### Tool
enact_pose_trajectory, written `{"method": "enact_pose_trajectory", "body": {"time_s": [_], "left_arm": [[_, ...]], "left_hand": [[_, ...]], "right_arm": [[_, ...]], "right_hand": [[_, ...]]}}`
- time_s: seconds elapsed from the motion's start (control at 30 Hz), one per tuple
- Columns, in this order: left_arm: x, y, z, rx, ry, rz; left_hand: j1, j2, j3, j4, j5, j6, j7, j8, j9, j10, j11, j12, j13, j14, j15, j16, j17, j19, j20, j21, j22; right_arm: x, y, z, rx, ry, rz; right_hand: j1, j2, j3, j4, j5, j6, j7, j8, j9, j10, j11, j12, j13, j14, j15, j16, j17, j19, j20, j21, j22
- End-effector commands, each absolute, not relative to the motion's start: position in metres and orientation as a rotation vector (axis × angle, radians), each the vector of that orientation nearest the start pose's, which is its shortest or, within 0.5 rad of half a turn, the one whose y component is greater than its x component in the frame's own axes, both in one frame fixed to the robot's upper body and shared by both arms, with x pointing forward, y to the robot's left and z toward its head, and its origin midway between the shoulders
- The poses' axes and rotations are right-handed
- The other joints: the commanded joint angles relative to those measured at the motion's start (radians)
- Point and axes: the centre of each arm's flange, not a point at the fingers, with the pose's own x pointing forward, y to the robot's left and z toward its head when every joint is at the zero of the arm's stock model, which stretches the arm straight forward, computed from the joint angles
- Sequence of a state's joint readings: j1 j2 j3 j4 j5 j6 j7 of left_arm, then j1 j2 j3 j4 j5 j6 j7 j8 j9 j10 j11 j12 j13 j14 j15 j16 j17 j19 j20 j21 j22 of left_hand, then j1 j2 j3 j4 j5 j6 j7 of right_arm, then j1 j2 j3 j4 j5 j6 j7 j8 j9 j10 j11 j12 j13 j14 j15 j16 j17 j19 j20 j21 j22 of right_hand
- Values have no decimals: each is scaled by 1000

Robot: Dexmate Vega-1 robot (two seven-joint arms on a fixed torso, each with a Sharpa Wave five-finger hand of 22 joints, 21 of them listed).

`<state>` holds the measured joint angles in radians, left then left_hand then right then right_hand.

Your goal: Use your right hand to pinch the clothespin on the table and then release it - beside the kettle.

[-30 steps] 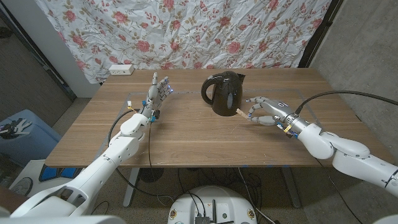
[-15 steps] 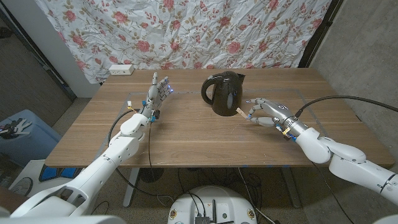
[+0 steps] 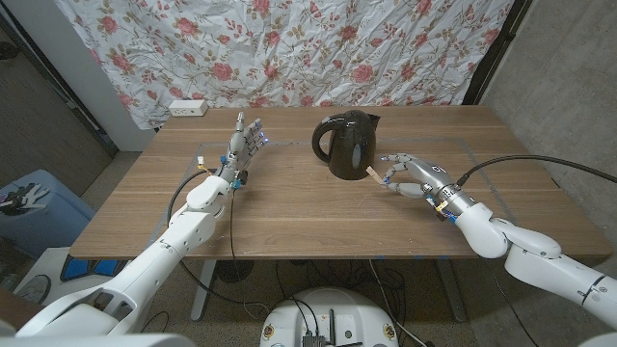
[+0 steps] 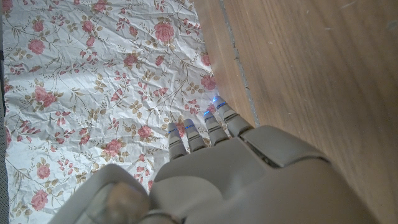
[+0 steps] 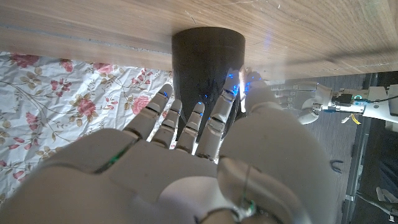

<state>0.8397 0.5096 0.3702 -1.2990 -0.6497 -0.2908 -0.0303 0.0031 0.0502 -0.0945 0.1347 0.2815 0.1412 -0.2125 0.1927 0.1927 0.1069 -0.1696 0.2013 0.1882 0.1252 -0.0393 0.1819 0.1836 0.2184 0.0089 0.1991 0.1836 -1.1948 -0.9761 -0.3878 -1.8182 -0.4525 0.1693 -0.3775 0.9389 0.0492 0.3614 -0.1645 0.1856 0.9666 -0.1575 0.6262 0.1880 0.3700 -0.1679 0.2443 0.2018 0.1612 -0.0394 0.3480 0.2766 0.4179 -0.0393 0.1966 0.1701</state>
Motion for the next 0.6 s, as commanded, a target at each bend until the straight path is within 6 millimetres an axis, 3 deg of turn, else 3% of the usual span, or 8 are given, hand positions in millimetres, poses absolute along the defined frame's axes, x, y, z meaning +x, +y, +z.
{"method": "enact_pose_trajectory", "body": {"time_s": [0.03, 0.6], "left_arm": [[653, 290, -28, -42, -594, -207], [653, 290, -28, -42, -594, -207]], "left_hand": [[1, 11, 1, 6, 8, 0, -9, 6, 5, 3, -7, 6, 2, 9, -6, 8, 4, 8, 0, 7, 2], [1, 11, 1, 6, 8, 0, -9, 6, 5, 3, -6, 6, 2, 9, -7, 8, 4, 9, 0, 7, 2]], "right_arm": [[525, -275, -76, -1250, -878, 23], [520, -275, -73, -1271, -882, 24]], "right_hand": [[9, 9, -6, 3, 9, 71, -64, -2, 3, 7, 1, 1, 2, 9, -110, 7, 6, 7, -11, 0, 2], [10, 8, -18, 7, 10, 67, -65, -20, -3, -2, 14, -10, 2, 6, -94, 10, 11, 12, -5, 1, 2]]}}
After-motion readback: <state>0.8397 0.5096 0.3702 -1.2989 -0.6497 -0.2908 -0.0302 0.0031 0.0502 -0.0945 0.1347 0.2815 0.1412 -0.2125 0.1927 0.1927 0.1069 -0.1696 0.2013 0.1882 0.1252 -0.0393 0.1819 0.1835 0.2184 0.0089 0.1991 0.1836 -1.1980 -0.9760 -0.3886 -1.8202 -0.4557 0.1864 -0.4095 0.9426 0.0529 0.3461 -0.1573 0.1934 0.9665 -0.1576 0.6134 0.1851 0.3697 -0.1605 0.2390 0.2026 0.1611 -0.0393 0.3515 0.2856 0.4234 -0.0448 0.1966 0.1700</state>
